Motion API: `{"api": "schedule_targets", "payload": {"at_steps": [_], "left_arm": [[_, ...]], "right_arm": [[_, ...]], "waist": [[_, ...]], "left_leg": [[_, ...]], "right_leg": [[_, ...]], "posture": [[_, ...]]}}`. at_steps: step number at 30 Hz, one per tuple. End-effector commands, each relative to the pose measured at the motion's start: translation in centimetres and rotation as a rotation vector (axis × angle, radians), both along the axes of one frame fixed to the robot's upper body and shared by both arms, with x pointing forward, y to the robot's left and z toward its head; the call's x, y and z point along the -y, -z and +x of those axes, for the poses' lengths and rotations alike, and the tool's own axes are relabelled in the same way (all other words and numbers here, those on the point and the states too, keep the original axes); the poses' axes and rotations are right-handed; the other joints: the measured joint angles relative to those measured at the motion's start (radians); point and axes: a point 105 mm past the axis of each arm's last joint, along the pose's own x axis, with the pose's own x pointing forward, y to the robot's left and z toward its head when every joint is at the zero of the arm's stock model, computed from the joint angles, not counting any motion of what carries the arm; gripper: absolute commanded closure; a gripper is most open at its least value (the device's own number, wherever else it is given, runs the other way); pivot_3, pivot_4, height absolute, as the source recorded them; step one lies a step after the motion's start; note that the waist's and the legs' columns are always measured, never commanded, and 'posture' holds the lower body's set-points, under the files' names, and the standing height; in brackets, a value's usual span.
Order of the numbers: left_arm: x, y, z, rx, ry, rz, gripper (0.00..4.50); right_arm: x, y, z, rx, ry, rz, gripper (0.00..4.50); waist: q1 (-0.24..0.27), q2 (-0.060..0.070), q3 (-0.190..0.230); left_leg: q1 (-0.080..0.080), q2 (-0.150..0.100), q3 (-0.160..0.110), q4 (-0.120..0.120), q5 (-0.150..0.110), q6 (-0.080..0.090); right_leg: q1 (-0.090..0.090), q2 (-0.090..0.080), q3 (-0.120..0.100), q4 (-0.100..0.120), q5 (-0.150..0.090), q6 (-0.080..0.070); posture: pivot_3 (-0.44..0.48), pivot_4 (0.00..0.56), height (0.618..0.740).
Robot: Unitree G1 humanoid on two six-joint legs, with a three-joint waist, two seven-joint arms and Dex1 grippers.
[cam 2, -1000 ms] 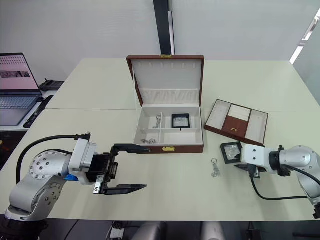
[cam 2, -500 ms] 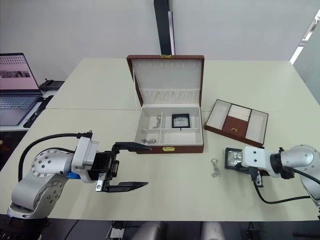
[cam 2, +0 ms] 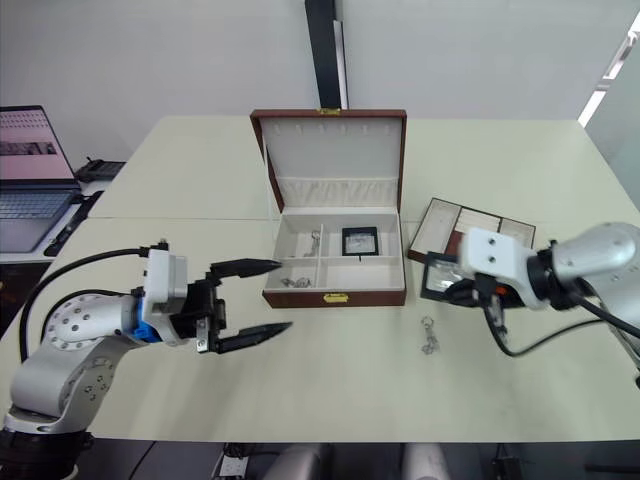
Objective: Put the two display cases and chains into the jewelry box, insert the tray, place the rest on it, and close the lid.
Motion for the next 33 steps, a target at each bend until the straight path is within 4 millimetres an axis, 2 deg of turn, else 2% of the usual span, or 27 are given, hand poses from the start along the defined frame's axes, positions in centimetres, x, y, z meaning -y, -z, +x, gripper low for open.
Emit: {"api": "schedule_targets", "payload": {"at_steps": [1,7,13,20,33], "left_arm": [[-1.4,-0.8,0.5,0.042,-0.063,0.039,0.00],[-2.0,-1.2,1.1,0.053,-0.095,0.064,0.00],[-2.0,-1.3,1.3,0.058,-0.101,0.075,0.00],[-1.9,-1.2,1.4,0.068,-0.102,0.091,0.00],[-0.9,-1.1,1.1,0.061,-0.056,0.082,0.00]], "right_arm": [[-2.0,-0.8,0.9,-0.002,-0.032,0.012,4.48],[-6.7,-1.4,3.5,-0.005,-0.088,0.040,4.48],[-9.2,-0.7,5.7,0.005,-0.105,0.024,4.48],[-10.0,0.8,6.1,-0.032,-0.129,-0.009,4.48],[-10.6,2.3,5.4,-0.068,-0.181,-0.040,4.48]], "waist": [[-0.001,0.000,0.000],[-0.008,0.000,0.000],[-0.014,-0.001,0.000],[-0.023,0.000,0.000],[-0.023,0.000,0.000]], "left_leg": [[-0.001,0.000,-0.001,0.000,0.000,0.000],[-0.004,0.000,-0.002,0.001,0.000,-0.001],[-0.015,-0.001,-0.002,0.003,0.001,-0.001],[-0.015,0.000,-0.002,0.003,0.001,-0.002],[-0.014,0.000,-0.003,0.003,0.002,-0.003]], "right_leg": [[-0.001,0.000,0.000,0.000,0.000,0.000],[-0.004,-0.001,-0.001,0.001,0.000,0.000],[-0.016,-0.001,-0.001,0.003,0.001,-0.001],[-0.017,-0.001,-0.001,0.004,0.001,-0.001],[-0.017,-0.001,-0.001,0.006,0.001,-0.002]], "posture": [[0.000,0.150,0.740],[0.000,0.150,0.740],[0.000,0.150,0.740],[0.000,0.150,0.740],[0.000,0.150,0.740]]}}
